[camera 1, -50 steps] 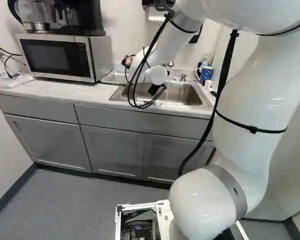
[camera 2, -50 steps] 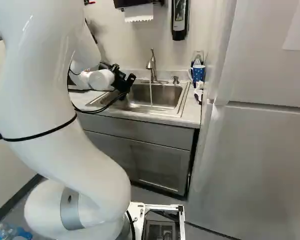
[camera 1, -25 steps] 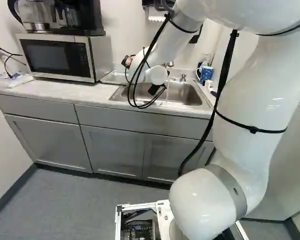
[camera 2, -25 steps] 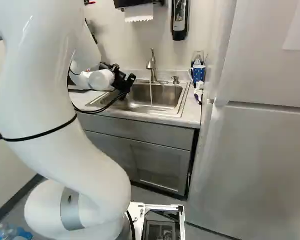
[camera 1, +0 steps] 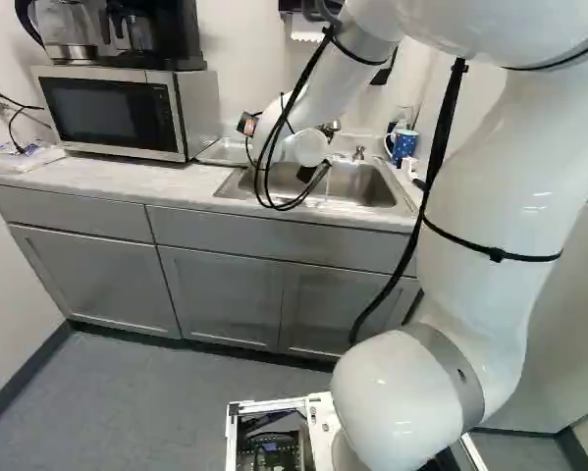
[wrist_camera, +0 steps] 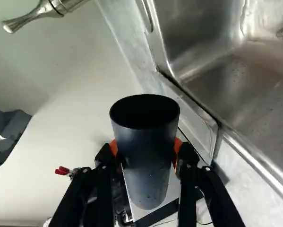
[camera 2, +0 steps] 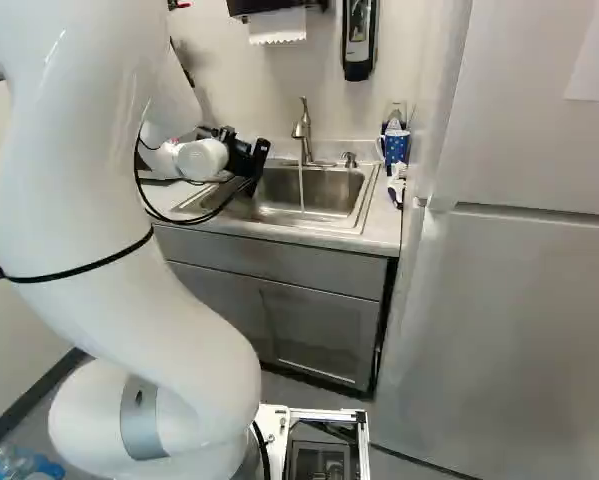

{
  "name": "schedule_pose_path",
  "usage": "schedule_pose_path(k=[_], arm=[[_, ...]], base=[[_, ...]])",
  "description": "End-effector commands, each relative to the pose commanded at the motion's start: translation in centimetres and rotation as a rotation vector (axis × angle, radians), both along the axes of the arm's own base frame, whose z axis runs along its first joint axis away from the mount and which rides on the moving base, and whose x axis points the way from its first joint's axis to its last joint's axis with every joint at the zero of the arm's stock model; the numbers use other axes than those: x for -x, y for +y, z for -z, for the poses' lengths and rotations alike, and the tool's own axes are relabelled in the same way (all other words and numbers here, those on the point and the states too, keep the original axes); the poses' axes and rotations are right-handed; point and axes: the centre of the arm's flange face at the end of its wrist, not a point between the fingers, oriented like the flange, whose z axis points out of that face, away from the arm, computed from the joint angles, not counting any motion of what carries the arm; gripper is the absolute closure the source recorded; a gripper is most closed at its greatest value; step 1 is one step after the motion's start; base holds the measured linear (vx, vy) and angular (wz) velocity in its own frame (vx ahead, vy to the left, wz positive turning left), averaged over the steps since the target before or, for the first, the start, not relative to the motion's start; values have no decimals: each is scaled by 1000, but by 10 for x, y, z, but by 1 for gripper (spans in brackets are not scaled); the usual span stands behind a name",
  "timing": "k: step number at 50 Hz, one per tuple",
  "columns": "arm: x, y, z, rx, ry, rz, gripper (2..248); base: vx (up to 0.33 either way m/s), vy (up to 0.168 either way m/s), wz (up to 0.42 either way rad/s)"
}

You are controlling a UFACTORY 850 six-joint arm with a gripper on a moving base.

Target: Rinse the cup and place it in the tray

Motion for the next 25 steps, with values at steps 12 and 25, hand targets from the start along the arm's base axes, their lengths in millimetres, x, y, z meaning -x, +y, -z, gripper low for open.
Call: schedule_pose_path(k=[12,25], arm=[[0,0,0,121,-29,-19,126],[0,0,0,252,-61,-39,126]], base=[[0,0,0],[0,0,0]])
